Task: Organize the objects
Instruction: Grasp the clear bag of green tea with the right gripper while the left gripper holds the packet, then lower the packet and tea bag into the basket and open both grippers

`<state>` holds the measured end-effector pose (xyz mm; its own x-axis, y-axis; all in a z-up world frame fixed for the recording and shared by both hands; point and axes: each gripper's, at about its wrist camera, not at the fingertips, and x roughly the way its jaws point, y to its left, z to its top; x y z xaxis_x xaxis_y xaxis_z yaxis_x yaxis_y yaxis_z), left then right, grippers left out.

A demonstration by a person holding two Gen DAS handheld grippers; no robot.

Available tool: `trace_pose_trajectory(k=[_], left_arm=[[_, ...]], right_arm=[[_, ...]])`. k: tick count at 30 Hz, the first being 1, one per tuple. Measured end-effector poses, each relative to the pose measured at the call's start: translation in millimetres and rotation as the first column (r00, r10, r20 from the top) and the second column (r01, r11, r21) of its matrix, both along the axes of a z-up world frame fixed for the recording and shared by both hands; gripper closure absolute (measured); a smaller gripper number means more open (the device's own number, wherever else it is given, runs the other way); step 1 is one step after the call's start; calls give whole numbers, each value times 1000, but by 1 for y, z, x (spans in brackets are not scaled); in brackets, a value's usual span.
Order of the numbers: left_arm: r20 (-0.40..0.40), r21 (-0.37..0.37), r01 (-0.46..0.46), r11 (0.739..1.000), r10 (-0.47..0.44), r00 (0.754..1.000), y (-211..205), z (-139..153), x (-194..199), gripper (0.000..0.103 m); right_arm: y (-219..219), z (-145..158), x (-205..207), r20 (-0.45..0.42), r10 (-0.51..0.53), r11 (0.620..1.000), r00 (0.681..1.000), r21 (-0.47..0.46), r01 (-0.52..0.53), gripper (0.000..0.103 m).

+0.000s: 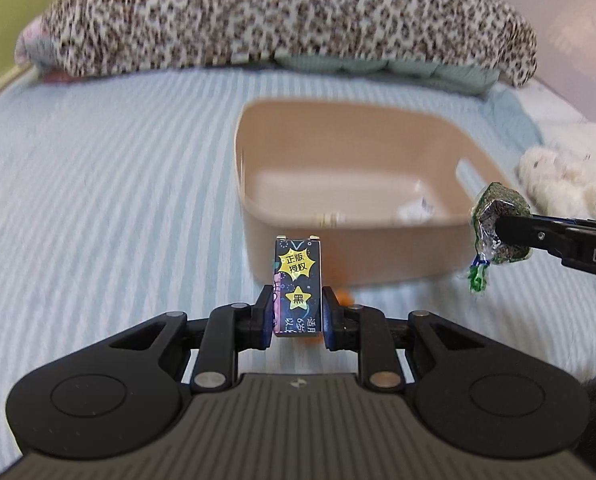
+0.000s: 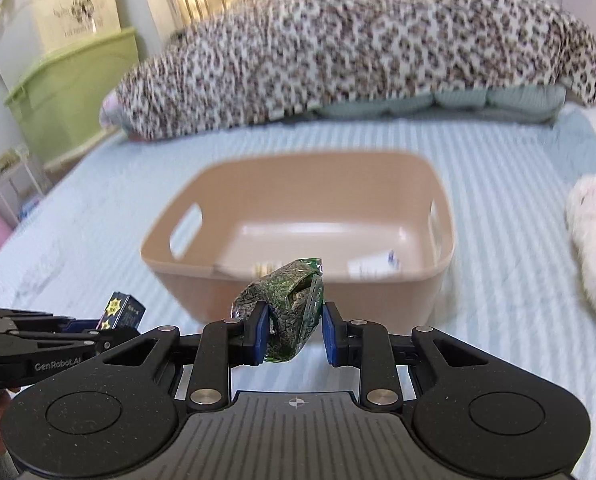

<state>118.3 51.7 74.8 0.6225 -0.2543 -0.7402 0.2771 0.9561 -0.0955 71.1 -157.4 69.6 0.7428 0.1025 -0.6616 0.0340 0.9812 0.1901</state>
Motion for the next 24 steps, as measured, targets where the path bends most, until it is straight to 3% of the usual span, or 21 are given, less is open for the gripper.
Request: trace_pose_trajectory(k=[6,12,17,20,24], left_arm=[[101,45,-4,999,-1,995,-16,29,27,78],[109,80,4,997,-13,994,-44,26,69,78],[51,115,-1,993,-5,999,-65,-3,96,78],[-54,60,-18,998,22,998,-66,-24,110,78],[-90,118,-27,993,38,995,-70,-45,119,78]], right_arm=[[-16,20,22,76,-53,999,996,6,52,78],[-28,15,58,81,-87,996,993,-30,90,78],[-31,-2,81,35,-110,992,993,-64,112,78],[-30,-18,91,-3,-118,989,993,-94,117,78],[-31,-36,99,-53,-126,986,991,-118,119,77]])
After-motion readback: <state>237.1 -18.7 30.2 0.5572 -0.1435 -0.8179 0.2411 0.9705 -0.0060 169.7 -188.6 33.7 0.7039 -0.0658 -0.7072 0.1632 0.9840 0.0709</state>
